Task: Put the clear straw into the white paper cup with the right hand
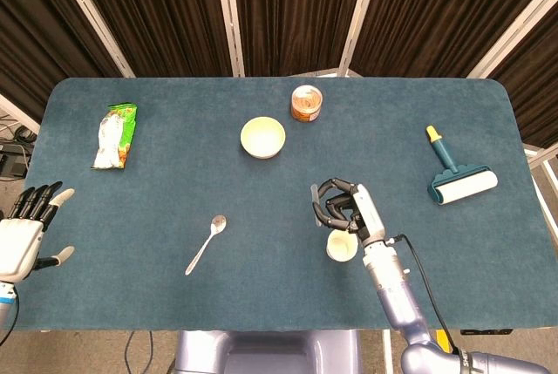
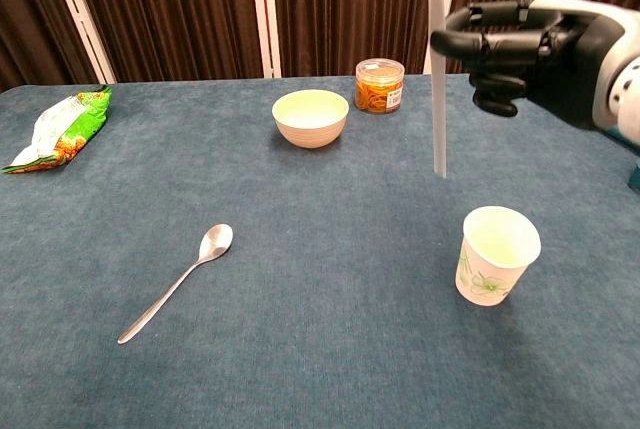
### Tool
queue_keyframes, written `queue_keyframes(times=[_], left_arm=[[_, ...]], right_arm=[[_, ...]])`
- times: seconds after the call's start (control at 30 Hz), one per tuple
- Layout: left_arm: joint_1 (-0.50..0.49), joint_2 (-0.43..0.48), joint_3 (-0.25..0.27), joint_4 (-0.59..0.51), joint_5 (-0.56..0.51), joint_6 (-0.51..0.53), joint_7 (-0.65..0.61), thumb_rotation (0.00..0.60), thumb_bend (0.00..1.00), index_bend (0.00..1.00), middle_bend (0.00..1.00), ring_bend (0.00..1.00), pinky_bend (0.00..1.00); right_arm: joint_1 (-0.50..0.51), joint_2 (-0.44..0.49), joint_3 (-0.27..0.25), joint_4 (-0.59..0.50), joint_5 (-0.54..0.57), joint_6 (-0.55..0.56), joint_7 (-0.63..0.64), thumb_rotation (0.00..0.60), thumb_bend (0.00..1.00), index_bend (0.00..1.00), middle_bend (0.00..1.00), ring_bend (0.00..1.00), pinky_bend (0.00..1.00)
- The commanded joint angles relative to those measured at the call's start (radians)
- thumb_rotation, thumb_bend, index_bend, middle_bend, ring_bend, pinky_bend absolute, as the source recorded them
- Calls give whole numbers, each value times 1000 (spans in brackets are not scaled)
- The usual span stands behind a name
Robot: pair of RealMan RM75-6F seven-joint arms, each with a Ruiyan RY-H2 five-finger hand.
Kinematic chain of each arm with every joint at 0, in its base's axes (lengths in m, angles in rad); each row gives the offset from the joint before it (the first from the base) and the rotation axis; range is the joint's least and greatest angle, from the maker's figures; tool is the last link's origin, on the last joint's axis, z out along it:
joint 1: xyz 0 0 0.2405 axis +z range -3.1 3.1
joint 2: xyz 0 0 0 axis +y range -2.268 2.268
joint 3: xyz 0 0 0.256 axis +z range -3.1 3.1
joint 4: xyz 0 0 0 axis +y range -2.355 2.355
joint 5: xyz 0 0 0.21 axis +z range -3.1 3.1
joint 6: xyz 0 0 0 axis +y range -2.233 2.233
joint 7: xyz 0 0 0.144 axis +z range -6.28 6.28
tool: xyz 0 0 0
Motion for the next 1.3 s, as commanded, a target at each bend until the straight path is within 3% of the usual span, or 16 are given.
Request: queue_keyframes(times=[0.03, 0.5, 1.3], left_arm=[[0, 0, 0, 0, 0, 0, 0, 600, 209, 121, 0, 0, 0], [1, -1, 1, 1, 1, 2, 4, 600, 208, 122, 0, 0, 0], [1, -1, 0, 0, 1, 2, 7, 600, 208, 121, 0, 0, 0]], right_arm=[[-4, -10, -9, 14, -1, 3, 13, 600, 401, 592, 1000, 937, 869], [-63, 5, -69, 39, -52, 20, 65, 600, 401, 592, 1000, 937, 869], [-121, 15, -100, 134, -67, -15, 179, 600, 392, 593, 1000, 938, 866]])
